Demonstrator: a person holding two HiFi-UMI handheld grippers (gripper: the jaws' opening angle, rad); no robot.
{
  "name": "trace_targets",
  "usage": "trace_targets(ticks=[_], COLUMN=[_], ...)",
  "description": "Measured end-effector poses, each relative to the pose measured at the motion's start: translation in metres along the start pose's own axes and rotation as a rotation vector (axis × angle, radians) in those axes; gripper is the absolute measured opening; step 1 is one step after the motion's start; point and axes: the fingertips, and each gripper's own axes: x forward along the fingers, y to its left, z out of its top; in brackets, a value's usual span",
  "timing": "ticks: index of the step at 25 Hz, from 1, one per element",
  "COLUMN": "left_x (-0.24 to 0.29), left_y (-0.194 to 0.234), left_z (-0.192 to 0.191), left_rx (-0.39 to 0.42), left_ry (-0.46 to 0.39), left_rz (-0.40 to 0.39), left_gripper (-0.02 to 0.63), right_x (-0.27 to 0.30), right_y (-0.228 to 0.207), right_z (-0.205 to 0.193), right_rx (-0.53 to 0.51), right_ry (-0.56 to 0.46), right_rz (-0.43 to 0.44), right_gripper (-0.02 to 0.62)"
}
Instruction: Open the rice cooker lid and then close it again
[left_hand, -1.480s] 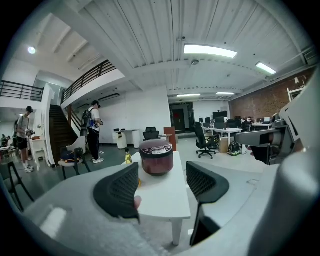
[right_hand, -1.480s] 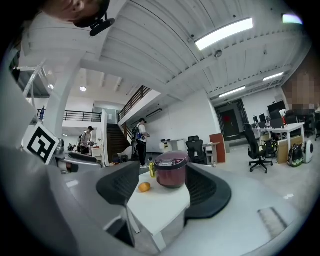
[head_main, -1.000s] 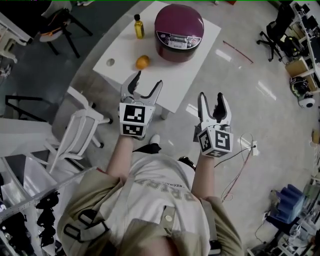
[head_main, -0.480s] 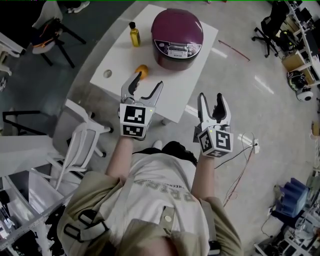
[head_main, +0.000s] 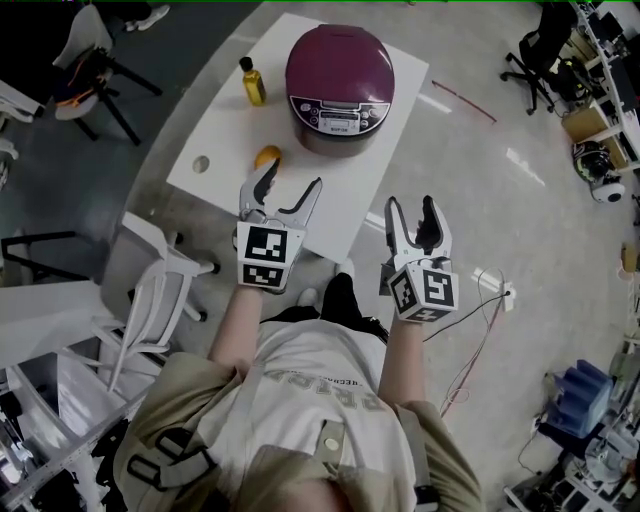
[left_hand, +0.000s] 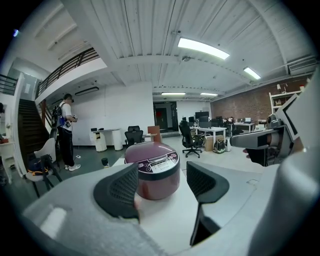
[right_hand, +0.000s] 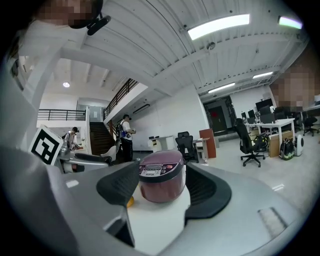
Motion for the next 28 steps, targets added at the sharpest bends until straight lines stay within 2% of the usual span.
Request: trace_targets(ticks=[10,19,24,28], left_x=[0.061,0.096,0.108,0.112], left_y=[0.0,0.015,0.024,0.033], left_z=[0.02,0.033,0.028,0.026], left_rx=[-0.008,-0.018,-0.005,0.02], left_ry=[0.014,0.01,0.04,0.066], left_rz=[0.064,0.187,0.208,0.192], left_gripper=[0.311,0.311,0.311,0.313], right_x=[0.067,0.122,0.145,0.155], right_y=[-0.037,-0.056,-0.062,-0.061], right_z=[0.016,0.033,0.032,0.031], right_rx=[-0.006,-0.032,-0.042,-0.062], right_ry=[0.027,0.026,0.036,0.055], right_rz=[0.102,0.224,0.256,0.273], right_gripper=[0.27,0.27,0.27,0.27])
